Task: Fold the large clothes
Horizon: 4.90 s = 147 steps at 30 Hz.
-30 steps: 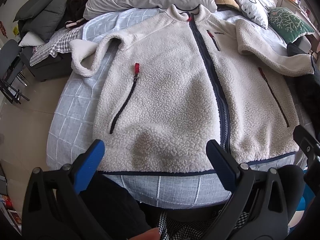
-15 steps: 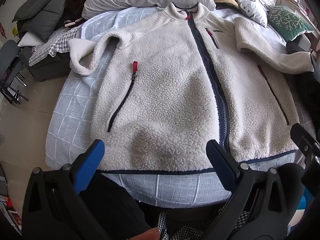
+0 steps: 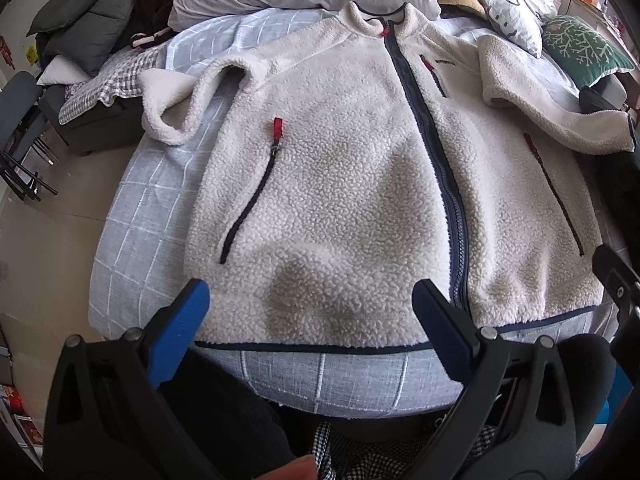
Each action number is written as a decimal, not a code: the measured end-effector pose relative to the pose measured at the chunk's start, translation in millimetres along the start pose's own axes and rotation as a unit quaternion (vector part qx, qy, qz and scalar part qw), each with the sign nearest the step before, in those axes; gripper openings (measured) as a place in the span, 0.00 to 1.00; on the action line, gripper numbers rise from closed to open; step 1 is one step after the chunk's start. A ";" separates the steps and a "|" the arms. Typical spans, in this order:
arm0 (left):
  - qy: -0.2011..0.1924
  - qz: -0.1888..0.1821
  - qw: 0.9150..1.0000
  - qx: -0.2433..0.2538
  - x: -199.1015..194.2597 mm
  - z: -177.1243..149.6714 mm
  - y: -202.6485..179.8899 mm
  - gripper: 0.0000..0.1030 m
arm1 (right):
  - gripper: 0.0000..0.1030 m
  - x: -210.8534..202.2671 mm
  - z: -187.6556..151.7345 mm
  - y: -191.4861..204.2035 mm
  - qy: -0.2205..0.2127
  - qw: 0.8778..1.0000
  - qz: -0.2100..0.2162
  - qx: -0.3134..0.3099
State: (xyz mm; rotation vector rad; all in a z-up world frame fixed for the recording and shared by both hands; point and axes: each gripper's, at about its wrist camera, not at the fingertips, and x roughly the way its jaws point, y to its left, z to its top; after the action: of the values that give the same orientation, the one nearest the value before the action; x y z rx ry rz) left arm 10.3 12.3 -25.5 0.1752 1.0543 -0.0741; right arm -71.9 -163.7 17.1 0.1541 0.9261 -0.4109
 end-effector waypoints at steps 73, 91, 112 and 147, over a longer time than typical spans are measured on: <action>0.026 -0.197 0.977 0.076 63.8 114.5 -32.3 0.80 | 0.28 109.5 165.8 -230.8 -0.010 0.989 0.053 0.137; -0.058 -0.322 0.939 0.107 158.3 262.0 -297.2 0.48 | 0.08 23.7 311.3 -388.4 -0.129 0.961 -0.238 0.064; -0.069 -0.222 0.953 0.194 98.1 227.3 -239.1 0.81 | 0.71 71.4 315.6 -323.0 -0.099 0.978 -0.178 0.053; 0.003 -0.083 0.980 -0.183 111.0 203.7 304.1 0.83 | 0.83 128.5 169.2 31.8 0.076 0.987 0.143 0.018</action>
State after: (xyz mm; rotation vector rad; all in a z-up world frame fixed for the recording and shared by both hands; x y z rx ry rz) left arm 283.7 277.5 8.9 -0.2454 1.0683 -0.0285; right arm 135.0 -221.6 13.6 0.3510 1.0287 -0.1514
